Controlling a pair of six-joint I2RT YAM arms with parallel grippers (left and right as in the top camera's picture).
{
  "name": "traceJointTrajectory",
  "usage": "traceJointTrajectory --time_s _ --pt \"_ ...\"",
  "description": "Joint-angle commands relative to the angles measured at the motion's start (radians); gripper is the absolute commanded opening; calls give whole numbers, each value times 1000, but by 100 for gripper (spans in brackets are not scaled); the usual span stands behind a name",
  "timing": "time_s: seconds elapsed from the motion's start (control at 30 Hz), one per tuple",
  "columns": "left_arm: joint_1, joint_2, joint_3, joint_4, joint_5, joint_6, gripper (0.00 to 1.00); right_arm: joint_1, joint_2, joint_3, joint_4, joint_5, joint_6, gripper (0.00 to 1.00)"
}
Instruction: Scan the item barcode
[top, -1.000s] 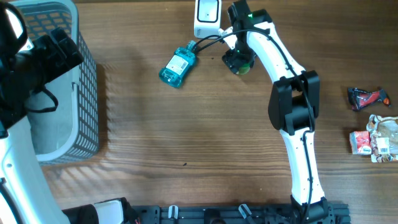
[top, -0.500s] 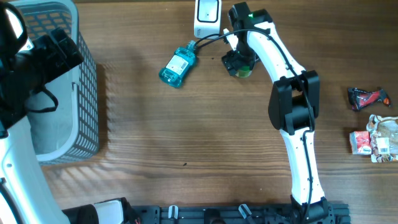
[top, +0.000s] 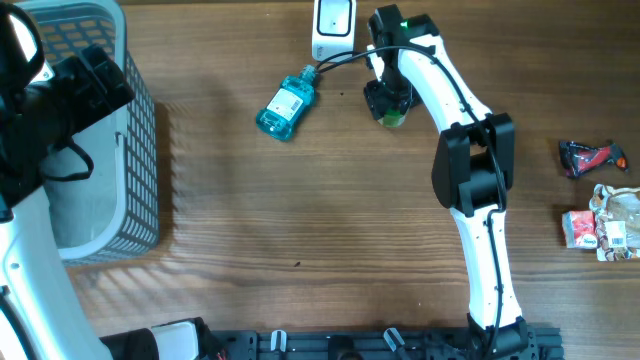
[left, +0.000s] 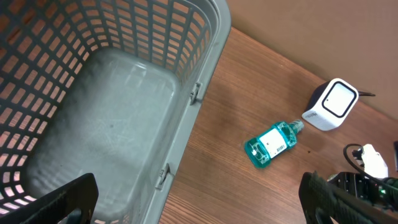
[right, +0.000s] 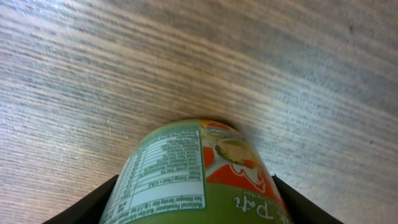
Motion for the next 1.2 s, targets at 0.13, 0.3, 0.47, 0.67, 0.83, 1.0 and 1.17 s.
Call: traceJointTrajectory --time_s 0.13,0.3,0.47,0.67,0.83,1.0,1.17 --pt "8 1 8 2 5 -2 100 3 44 5 -80 -199 228 63" --pt "8 1 8 2 5 -1 100 3 44 5 -115 -382 432 59" --pt "8 1 8 2 5 -2 100 3 44 5 -115 -579 523 60" --pt "8 1 8 2 5 -1 100 3 39 5 -124 -771 509 47" --pt "8 1 8 2 5 -2 100 3 8 5 -123 -784 508 47" --pt "8 1 8 2 5 -2 100 5 -61 5 -108 -778 477 44" --pt "8 1 8 2 5 -1 100 30 -203 5 78 -570 443 44"
